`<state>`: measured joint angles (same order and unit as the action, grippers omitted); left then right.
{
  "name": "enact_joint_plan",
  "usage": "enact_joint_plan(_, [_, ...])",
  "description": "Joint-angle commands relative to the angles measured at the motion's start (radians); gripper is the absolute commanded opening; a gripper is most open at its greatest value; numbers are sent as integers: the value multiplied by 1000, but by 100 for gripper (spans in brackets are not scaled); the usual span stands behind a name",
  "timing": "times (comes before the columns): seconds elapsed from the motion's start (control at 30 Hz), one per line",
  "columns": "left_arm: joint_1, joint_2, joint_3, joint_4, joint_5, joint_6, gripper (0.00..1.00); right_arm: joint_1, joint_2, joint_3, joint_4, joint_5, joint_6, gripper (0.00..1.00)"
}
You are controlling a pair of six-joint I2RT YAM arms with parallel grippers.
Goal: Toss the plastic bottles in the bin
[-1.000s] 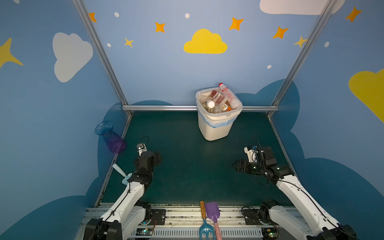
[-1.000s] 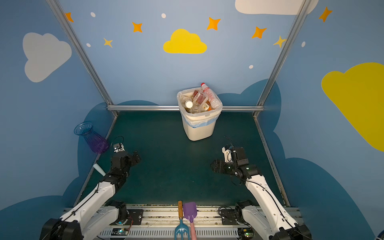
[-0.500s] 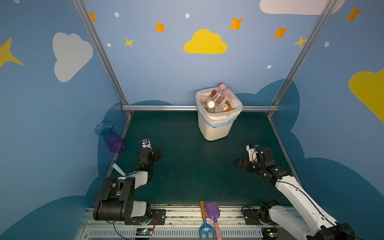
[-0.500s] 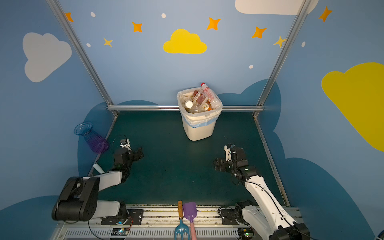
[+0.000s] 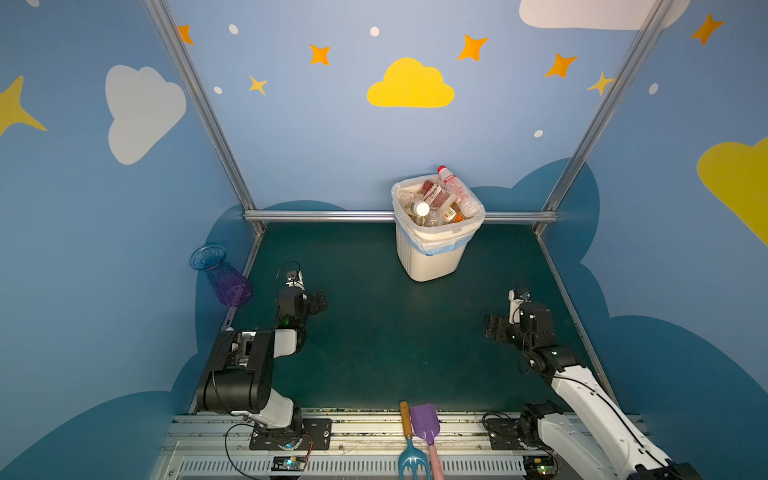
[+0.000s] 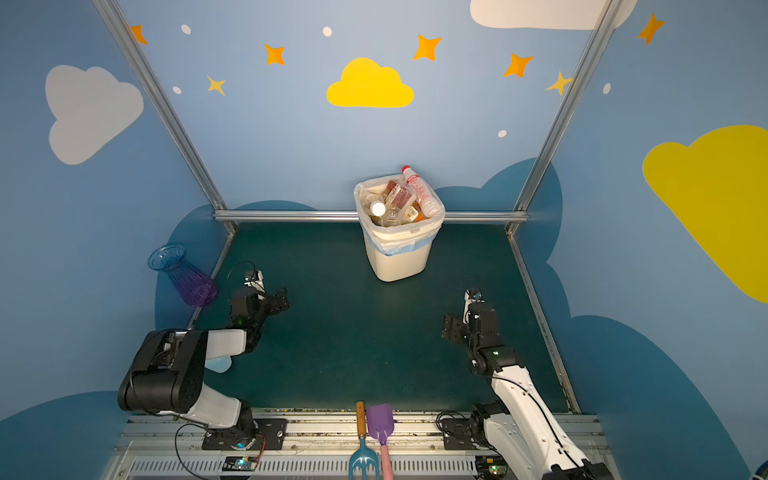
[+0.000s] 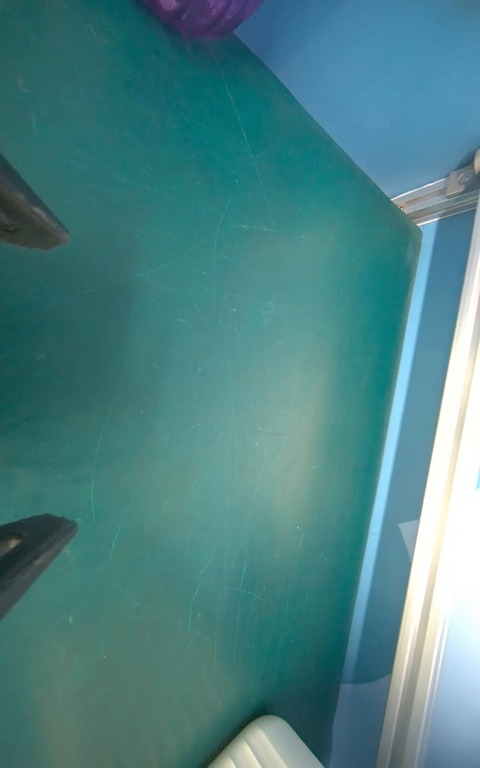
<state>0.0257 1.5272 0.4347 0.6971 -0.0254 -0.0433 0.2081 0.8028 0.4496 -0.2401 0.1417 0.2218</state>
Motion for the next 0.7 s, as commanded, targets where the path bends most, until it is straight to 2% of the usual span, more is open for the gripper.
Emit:
enact_joint_plan(0.0, [0, -16, 6, -8, 13, 11, 100, -32, -44, -49, 118, 141, -32, 97])
enact_joint_plan(0.17, [-1, -15, 6, -8, 12, 11, 100, -127, -52, -230, 464, 167, -47, 97])
enact_joint_plan(0.23, [0, -14, 6, -8, 12, 11, 100, -155, -27, -269, 549, 153, -45, 97])
enact_joint_plan(0.33, [-1, -15, 6, -8, 12, 10, 100, -187, 21, -266, 587, 118, -55, 97])
enact_joint_plan(0.4, [-1, -15, 6, -8, 12, 10, 100, -195, 63, -278, 677, 103, -69, 97])
enact_joint_plan(0.53, [1, -15, 7, -8, 13, 10, 100, -215, 204, -262, 835, 95, -114, 97])
enact_joint_plan(0.67, [0, -14, 7, -8, 11, 10, 100, -225, 372, -184, 904, 41, -169, 97])
